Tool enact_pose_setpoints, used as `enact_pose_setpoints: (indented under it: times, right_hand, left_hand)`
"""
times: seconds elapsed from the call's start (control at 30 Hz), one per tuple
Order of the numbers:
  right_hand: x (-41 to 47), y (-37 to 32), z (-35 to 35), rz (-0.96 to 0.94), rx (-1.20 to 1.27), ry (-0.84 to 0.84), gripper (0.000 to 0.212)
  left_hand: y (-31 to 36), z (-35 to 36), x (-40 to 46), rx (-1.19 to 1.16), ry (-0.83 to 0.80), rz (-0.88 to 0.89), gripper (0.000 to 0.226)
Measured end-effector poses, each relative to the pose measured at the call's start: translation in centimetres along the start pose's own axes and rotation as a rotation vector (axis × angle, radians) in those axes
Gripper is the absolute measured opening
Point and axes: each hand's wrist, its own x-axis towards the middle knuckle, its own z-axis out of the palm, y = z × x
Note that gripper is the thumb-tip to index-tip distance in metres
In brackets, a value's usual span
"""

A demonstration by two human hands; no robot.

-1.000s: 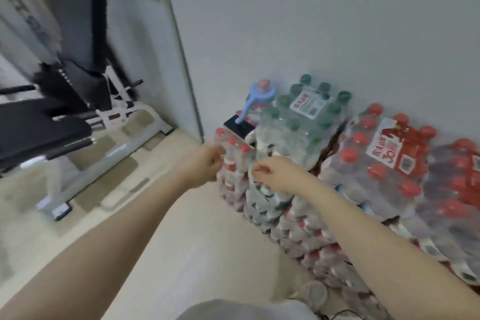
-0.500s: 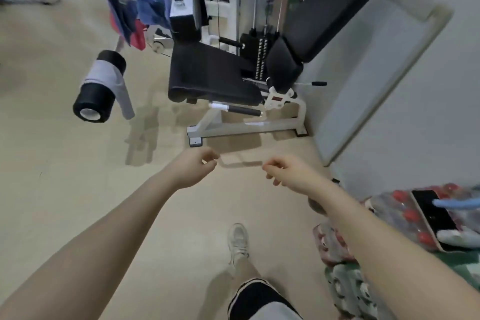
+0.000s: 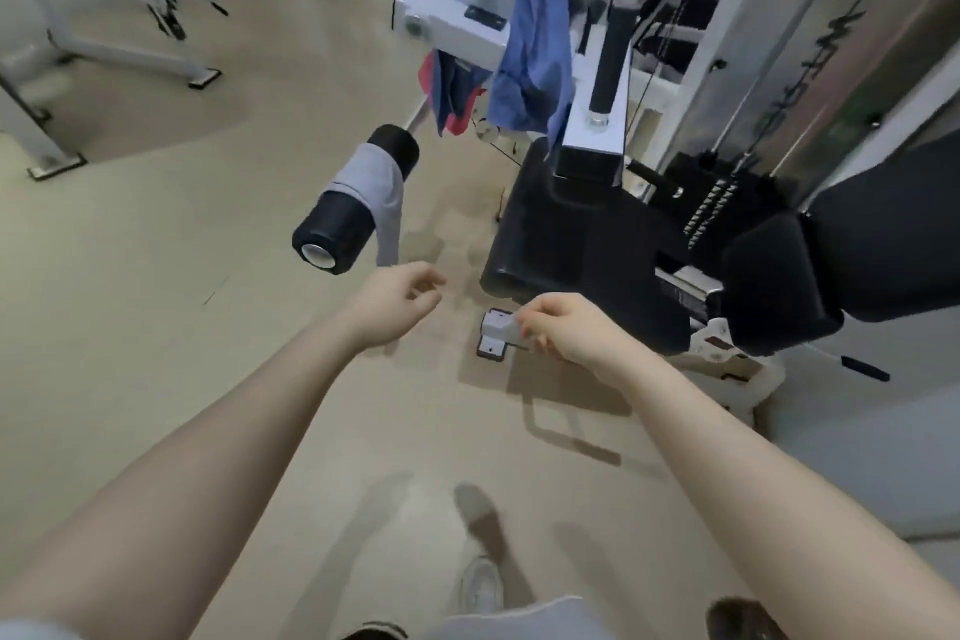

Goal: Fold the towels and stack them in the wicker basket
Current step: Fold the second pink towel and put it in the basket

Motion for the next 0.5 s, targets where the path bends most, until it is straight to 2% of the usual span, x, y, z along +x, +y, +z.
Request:
enact_pose_setpoints:
  times: [0.13,0.23,0.37,0.5]
  right_hand:
    - [6.7,-3.7,3.6,-0.001,-0.007,-0.147,0.015]
    - [11.7,-6.4,6.2,0.005,-0.016,-0.196,0.014]
    - [18.7,-10.8,9.4,0.001,-0.054,-0.192,0.015]
    - [26.1,-16.2,11.7,0.044,-0.016,-0.089,0.019]
  left_hand:
    - [-4.4,-2.6,3.2,-0.049,0.011,-0.089,0.026]
    - [-8.6,-5.6,5.9,-0.017,-0.016,-0.128,0.025]
    - [-15.2,-11.1,11.2,-0.006,-0.036,-0.15,0.023]
    - [-21.3,-18.5,17.3,0.012,-0.086,-0.119,0.022]
